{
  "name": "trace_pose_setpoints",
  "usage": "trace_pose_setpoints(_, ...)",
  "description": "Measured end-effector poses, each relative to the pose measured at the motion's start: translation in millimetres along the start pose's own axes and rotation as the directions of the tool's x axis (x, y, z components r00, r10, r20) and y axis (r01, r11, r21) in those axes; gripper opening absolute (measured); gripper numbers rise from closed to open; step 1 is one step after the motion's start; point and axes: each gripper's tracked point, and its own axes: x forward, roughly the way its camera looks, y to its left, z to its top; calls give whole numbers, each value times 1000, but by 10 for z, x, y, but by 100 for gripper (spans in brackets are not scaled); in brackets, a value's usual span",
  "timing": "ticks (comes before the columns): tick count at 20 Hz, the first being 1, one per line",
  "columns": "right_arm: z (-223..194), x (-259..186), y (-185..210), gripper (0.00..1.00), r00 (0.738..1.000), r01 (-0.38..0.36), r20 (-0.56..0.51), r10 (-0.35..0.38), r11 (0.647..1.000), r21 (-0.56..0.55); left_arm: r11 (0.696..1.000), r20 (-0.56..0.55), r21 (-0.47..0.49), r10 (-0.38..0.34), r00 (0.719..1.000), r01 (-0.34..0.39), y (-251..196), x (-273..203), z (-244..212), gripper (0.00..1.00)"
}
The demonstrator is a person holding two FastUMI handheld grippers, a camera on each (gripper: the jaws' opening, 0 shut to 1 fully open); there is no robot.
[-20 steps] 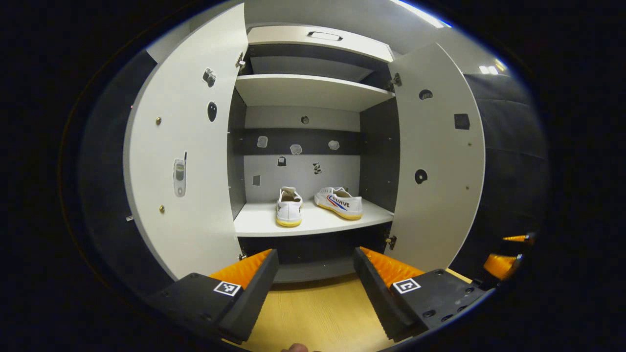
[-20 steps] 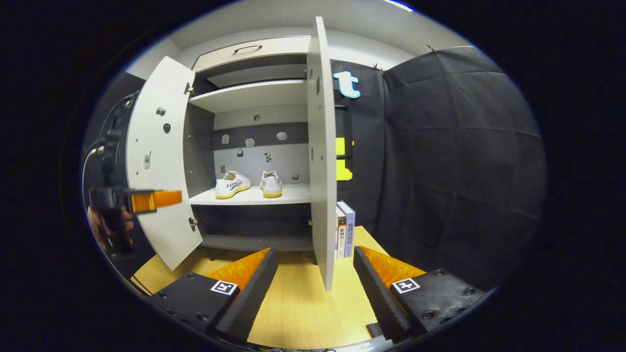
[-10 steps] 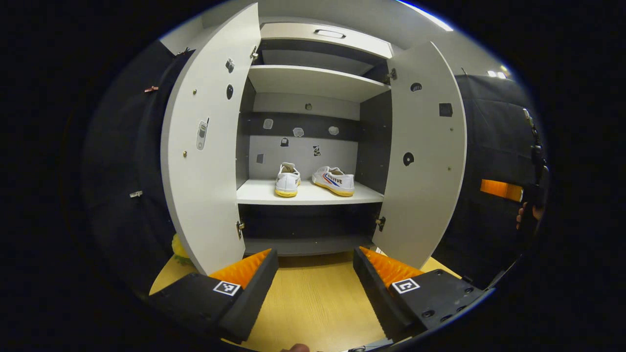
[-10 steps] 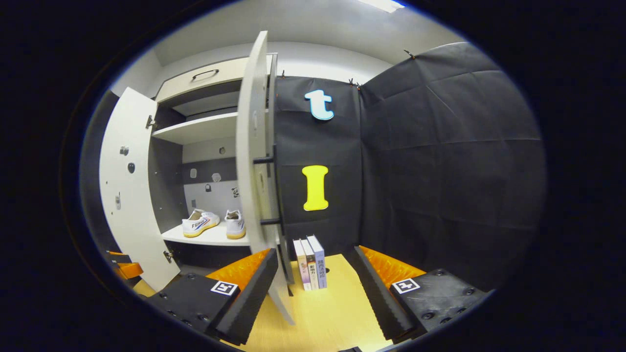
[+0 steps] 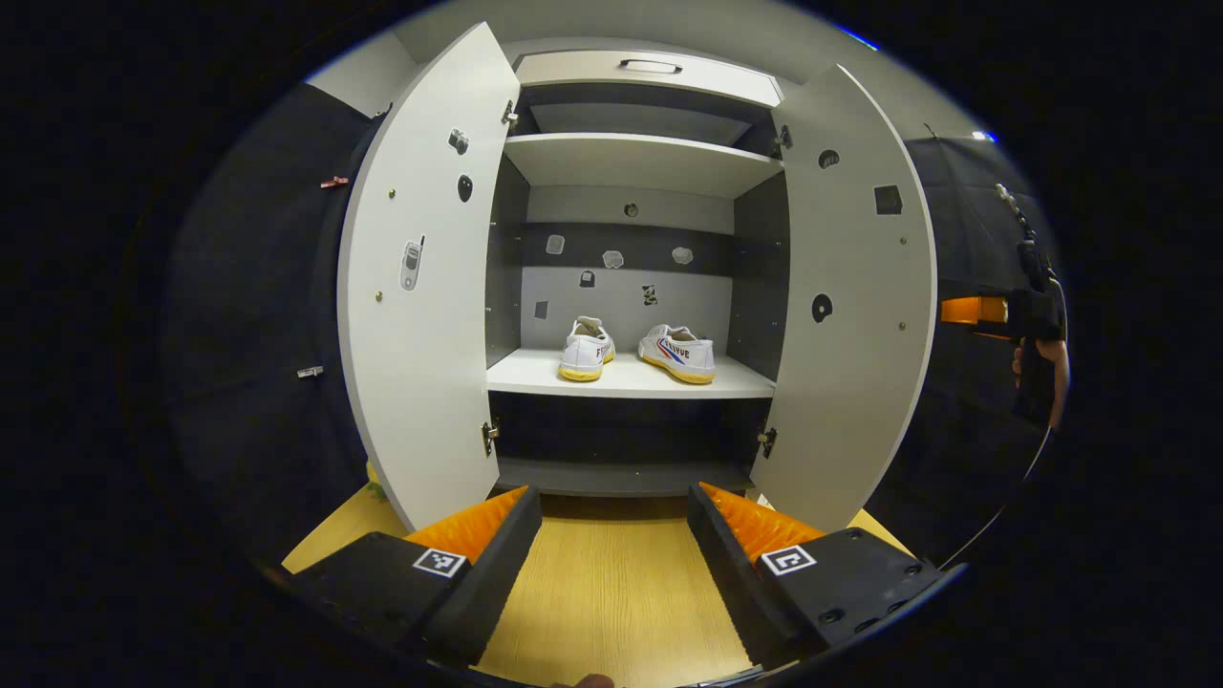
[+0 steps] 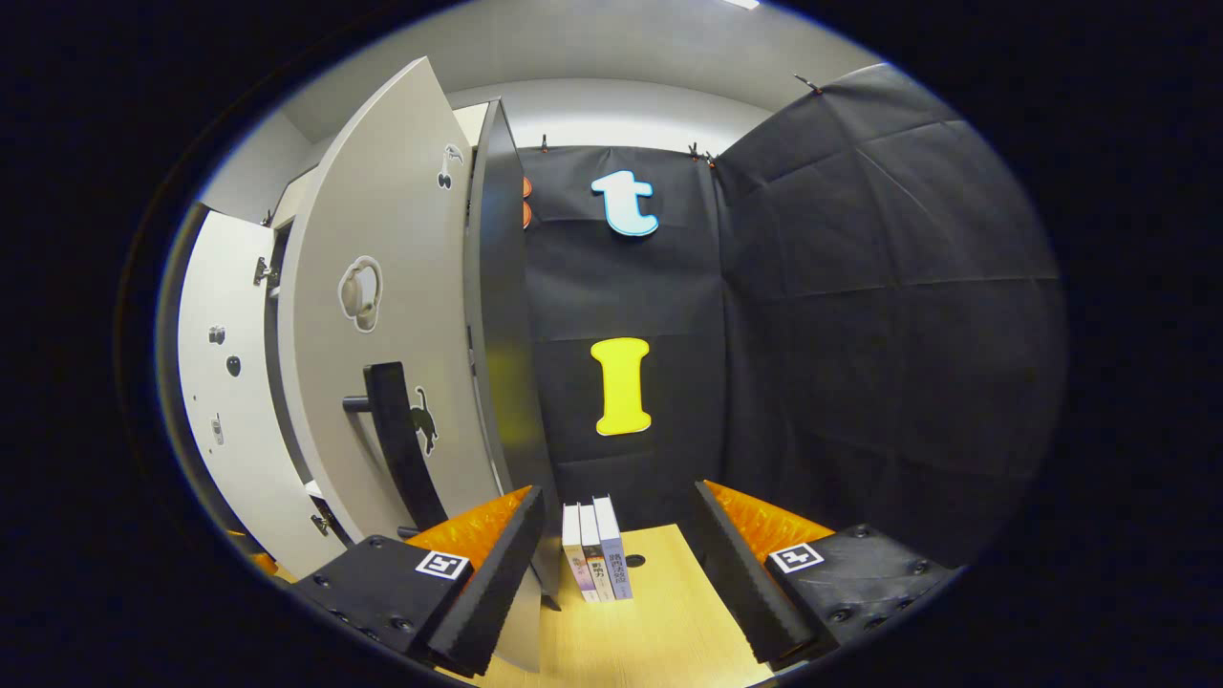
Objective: Grab one shoe with the right hand and put it into the shoe cabinet, grab the other shoe with the left hand and put it into the shoe cabinet; then close the right door with the right hand and the left door with the left hand.
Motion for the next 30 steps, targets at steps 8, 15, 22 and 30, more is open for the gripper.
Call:
trace_pose_setpoints(8,-97,293,395,98,989,-133,-55,134,990,37,998,-13,32,50,999,-49,-101,9,-64,96)
trace_pose_setpoints(15,-15,191,494,98,997,-71,-43,68,995,-75,1000,-3,6,13,1000,-13,89,90,-48,96)
trace_pose_setpoints(22,-105,77,1032,98,995,-73,-65,69,996,-57,1000,-20,1,7,1000,-7,592,92,-115,96)
trace_pose_setpoints(30,-238,221,1890,98,990,-130,-67,127,991,-42,993,30,-18,117,993,-117,1382,-151,-28,96)
